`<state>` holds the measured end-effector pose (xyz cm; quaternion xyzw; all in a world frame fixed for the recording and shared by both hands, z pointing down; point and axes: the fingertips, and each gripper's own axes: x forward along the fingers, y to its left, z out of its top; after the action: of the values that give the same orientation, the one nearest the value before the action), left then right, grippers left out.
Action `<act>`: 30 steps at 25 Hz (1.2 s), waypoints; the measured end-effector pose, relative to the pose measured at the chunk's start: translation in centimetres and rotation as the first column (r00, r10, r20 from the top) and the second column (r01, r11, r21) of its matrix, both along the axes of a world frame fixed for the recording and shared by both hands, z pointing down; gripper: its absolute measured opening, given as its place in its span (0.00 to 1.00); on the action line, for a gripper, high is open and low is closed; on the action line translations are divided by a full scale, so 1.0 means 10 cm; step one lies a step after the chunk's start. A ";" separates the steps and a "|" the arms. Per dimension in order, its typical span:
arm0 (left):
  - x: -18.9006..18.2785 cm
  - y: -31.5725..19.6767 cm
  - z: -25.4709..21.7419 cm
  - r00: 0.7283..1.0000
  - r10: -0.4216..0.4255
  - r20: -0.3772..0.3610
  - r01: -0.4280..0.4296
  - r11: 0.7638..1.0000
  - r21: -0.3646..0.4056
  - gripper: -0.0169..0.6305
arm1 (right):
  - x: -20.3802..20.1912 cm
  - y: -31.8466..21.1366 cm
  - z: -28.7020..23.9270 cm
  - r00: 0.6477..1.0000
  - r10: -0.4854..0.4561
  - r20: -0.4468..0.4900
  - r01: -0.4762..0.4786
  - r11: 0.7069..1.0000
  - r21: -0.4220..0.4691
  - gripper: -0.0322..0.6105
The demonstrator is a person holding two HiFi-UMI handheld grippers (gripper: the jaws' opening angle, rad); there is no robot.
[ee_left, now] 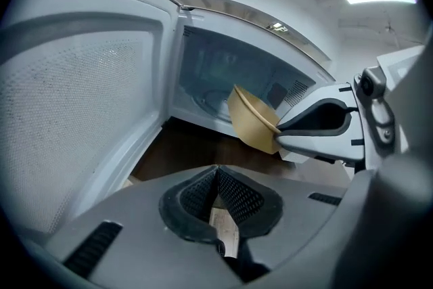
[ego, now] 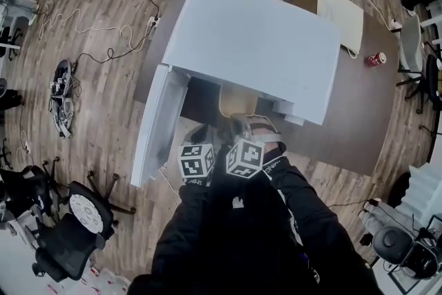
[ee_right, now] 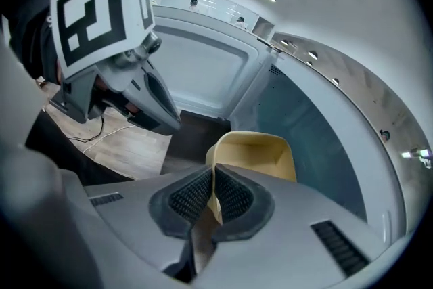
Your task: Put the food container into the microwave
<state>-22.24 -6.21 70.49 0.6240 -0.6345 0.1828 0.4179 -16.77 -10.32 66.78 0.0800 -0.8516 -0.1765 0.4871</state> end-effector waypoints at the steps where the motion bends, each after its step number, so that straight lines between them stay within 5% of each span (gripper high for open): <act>1: -0.04 -0.05 0.01 1.000 0.000 -0.001 0.000 1.000 -0.002 0.08 | -0.04 -0.09 0.02 1.000 -0.001 -0.005 0.001 1.000 0.019 0.10; 20: -0.39 -0.45 0.31 0.999 0.019 -0.033 -0.020 0.999 -0.042 0.08 | -0.42 -0.97 0.31 0.997 0.049 -0.065 -0.037 0.984 0.173 0.10; 30: -0.38 -0.52 0.24 0.998 0.047 -0.032 -0.048 0.999 -0.025 0.08 | -0.42 -0.88 0.16 0.994 0.111 0.024 -0.113 0.980 0.164 0.17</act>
<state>-26.03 -11.40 72.87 0.6363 -0.6104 0.1911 0.4314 -20.96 -19.13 68.39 0.1692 -0.8317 -0.2184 0.4816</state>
